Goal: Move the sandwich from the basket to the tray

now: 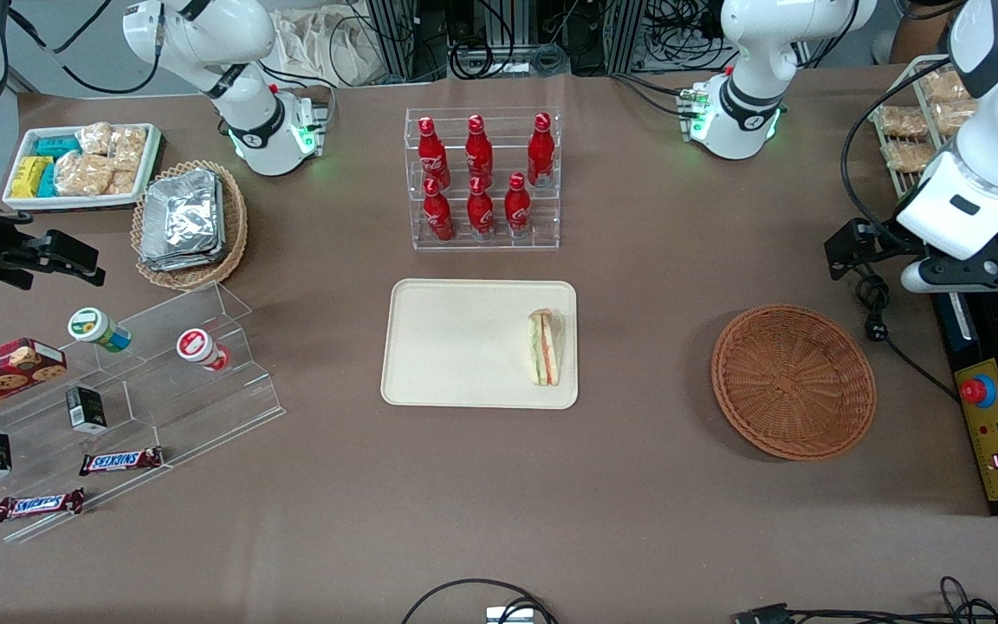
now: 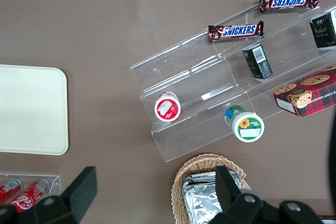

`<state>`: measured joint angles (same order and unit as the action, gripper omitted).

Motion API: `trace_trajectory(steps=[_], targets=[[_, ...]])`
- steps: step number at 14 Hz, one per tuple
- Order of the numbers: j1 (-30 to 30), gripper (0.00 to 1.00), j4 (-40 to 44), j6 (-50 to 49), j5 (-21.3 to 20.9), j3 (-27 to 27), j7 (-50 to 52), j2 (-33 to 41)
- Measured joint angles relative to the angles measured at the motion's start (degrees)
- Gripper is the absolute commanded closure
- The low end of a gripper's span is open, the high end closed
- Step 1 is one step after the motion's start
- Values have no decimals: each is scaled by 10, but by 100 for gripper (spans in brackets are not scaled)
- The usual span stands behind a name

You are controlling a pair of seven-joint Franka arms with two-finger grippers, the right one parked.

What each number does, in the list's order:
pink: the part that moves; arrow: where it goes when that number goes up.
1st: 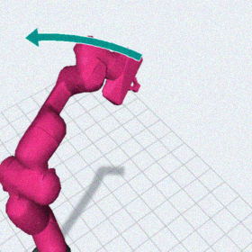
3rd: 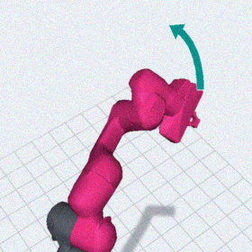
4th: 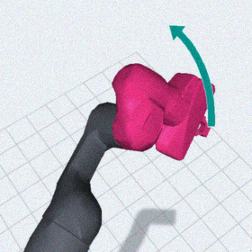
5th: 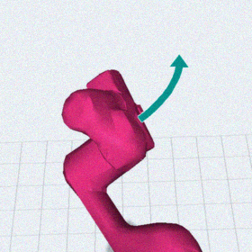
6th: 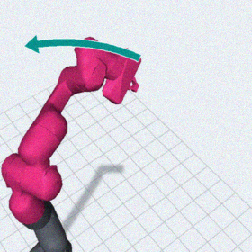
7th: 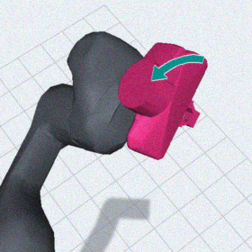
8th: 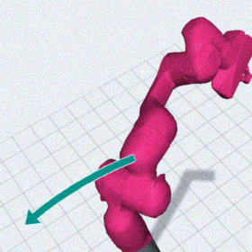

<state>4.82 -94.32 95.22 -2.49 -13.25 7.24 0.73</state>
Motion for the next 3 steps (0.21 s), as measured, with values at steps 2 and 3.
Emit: trace_trajectory(steps=[2, 3], targets=[[0, 0, 0, 0, 0, 4, 0, 0], [0, 0, 0, 0, 1, 7, 0, 0]])
